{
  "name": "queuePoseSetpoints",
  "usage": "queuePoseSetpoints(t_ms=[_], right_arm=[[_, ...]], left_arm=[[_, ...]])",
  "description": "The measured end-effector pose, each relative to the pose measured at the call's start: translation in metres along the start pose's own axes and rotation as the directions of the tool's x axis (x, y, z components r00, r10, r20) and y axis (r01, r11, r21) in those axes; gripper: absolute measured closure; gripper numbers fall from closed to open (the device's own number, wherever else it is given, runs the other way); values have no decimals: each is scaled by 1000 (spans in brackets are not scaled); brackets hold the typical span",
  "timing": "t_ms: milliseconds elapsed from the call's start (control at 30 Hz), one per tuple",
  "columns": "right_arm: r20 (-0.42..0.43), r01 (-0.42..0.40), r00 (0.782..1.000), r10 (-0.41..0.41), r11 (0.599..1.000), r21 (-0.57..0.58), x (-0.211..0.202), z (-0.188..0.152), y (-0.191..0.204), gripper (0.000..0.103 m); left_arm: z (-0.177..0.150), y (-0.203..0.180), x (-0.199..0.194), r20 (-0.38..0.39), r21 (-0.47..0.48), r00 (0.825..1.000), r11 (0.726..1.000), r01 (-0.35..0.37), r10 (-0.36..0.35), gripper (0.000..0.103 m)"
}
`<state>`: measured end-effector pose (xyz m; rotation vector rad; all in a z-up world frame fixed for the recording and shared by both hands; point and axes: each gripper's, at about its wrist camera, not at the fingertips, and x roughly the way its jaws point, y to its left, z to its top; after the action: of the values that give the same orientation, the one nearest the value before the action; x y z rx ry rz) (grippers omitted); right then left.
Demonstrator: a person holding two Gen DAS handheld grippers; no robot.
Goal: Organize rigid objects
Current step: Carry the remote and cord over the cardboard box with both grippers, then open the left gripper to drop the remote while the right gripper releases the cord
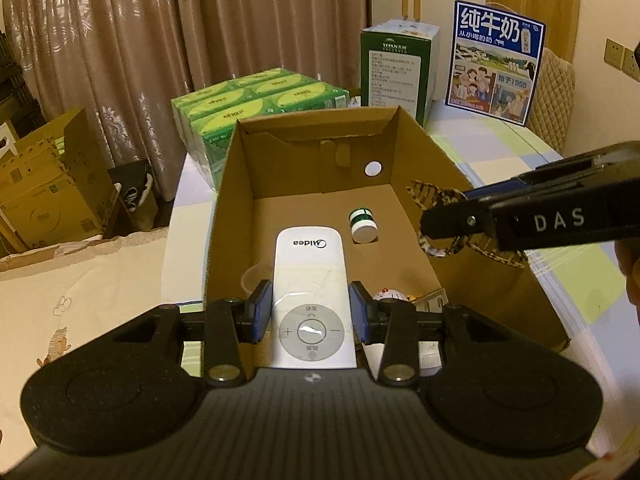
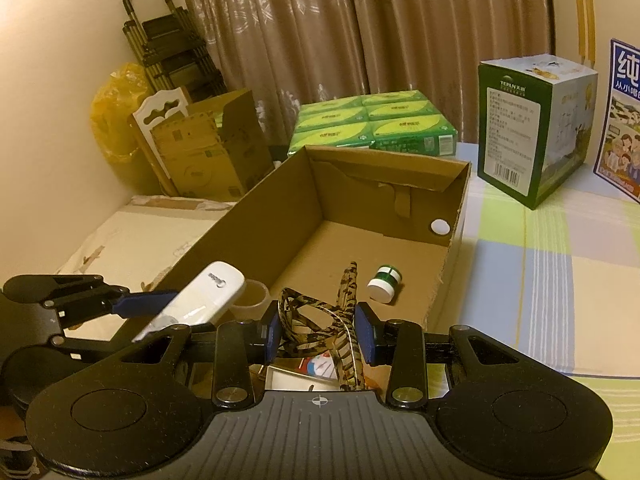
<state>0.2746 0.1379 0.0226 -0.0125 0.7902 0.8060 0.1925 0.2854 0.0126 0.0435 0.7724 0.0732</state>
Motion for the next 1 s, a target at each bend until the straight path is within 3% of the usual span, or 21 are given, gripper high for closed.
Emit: queuePoseSetpoints(t_ms=[600,1000], right_arm=[[7,5,1000,-6,1000,25,5,2,-4,68],[6,8,1000,-8,999,32,2,2,-3,68]], left_arm=[[-2,1,16,-14,0,999,1000,30,-30,67],[1,8,1,25,-26,1000,1000,-9,9,67]])
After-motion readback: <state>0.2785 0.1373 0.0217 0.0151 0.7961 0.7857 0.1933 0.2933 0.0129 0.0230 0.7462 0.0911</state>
